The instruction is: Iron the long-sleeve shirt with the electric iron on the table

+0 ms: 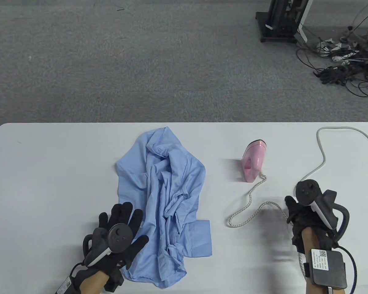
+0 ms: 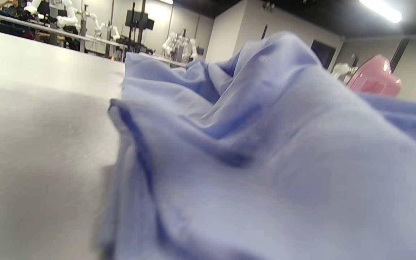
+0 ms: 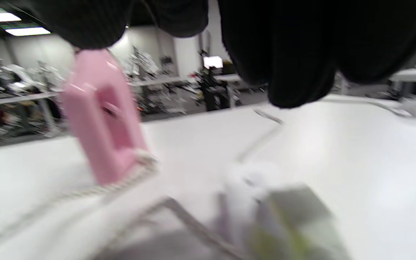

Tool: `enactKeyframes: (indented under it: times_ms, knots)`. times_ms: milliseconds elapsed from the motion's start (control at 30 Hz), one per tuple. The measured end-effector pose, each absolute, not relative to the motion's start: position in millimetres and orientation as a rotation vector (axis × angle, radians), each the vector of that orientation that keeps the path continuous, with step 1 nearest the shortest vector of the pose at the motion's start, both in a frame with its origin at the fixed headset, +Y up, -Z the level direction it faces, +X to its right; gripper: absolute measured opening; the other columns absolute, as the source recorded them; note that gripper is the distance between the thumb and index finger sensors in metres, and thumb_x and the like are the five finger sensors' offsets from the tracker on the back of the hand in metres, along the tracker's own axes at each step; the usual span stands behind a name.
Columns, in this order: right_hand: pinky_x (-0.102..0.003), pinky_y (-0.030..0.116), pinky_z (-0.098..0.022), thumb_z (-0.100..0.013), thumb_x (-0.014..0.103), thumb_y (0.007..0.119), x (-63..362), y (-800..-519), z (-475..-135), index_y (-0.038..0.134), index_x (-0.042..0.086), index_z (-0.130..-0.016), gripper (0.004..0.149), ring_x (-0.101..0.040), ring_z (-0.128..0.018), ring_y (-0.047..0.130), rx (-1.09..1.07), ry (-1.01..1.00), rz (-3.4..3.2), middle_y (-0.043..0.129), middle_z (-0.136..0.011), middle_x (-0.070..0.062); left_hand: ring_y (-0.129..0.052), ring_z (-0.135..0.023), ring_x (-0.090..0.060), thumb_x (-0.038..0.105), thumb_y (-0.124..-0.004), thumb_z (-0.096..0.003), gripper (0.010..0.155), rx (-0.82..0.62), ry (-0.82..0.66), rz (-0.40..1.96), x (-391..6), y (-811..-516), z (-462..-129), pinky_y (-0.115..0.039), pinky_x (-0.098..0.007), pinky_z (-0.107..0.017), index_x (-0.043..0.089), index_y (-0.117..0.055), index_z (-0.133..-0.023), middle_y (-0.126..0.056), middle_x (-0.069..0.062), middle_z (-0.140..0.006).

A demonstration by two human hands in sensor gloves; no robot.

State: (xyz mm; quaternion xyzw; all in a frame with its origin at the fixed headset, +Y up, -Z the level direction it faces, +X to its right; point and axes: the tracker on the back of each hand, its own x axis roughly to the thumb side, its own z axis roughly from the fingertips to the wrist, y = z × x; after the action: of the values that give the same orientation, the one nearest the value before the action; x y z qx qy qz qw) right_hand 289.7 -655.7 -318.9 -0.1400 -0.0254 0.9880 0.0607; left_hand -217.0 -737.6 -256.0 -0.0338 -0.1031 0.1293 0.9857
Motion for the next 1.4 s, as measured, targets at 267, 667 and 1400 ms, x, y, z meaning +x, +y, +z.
enactKeyframes:
  times_ms: [267, 667, 1400]
  knots:
    - [-0.062, 0.071, -0.047, -0.040, 0.055, 0.067, 172, -659, -304, 0.056, 0.015, -0.097, 0.071, -0.042, -0.070, 0.081, 0.062, -0.179, 2.986, 0.065, -0.085, -0.025, -0.006, -0.110, -0.028, 0.070, -0.052, -0.0361, 0.081, -0.026, -0.233, 0.274, -212, -736, -253, -0.009, -0.064, -0.074, 0.038, -0.025, -0.106, -0.005, 0.004, -0.115]
    - [-0.054, 0.072, -0.040, -0.039, 0.059, 0.066, 84, -760, -317, 0.048, 0.018, -0.100, 0.076, -0.040, -0.066, 0.077, 0.311, 0.437, 3.096, 0.056, -0.088, -0.024, -0.007, -0.110, -0.028, 0.070, -0.052, -0.0361, 0.081, -0.047, -0.251, 0.239, -205, -742, -254, -0.009, -0.064, -0.073, 0.038, -0.025, -0.106, -0.006, 0.004, -0.115]
    - [-0.044, 0.081, -0.021, -0.036, 0.033, 0.081, 183, -699, -310, 0.087, 0.009, -0.071, 0.043, -0.030, -0.038, 0.091, -0.110, -0.090, 2.949, 0.083, -0.062, -0.018, -0.010, -0.111, -0.028, 0.068, -0.055, -0.0379, 0.077, -0.250, -0.232, 0.316, -150, -727, -337, -0.010, -0.064, -0.074, 0.043, -0.026, -0.105, -0.005, 0.006, -0.115]
